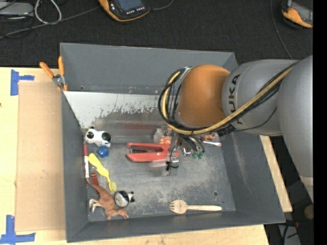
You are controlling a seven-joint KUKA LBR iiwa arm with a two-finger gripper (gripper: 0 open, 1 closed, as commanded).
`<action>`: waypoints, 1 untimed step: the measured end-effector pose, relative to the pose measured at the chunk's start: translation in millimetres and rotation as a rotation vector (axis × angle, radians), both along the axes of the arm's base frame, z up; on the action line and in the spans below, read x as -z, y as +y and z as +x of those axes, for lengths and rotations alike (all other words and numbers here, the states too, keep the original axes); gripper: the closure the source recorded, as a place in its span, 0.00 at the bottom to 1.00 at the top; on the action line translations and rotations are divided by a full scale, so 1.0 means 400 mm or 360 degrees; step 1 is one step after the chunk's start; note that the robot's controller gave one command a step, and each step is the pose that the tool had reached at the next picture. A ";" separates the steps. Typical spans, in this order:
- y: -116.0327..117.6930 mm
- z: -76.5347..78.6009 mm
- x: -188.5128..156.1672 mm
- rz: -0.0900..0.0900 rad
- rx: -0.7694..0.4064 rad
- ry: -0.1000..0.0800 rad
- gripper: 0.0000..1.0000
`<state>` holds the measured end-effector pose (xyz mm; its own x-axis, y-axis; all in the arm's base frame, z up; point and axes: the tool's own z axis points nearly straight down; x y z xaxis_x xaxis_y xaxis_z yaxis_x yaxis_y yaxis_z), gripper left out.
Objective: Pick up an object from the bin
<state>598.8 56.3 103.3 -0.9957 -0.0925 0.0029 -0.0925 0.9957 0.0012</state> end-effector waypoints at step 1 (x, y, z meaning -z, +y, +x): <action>-0.016 -0.003 0.081 0.0004 -0.0091 -0.0024 0.00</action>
Offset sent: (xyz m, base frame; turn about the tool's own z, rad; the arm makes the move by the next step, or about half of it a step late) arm -0.0041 -0.0015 -0.0333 -0.0180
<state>597.5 49.7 70.8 -0.9887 -0.1492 -0.0123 -0.1493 0.9888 0.0021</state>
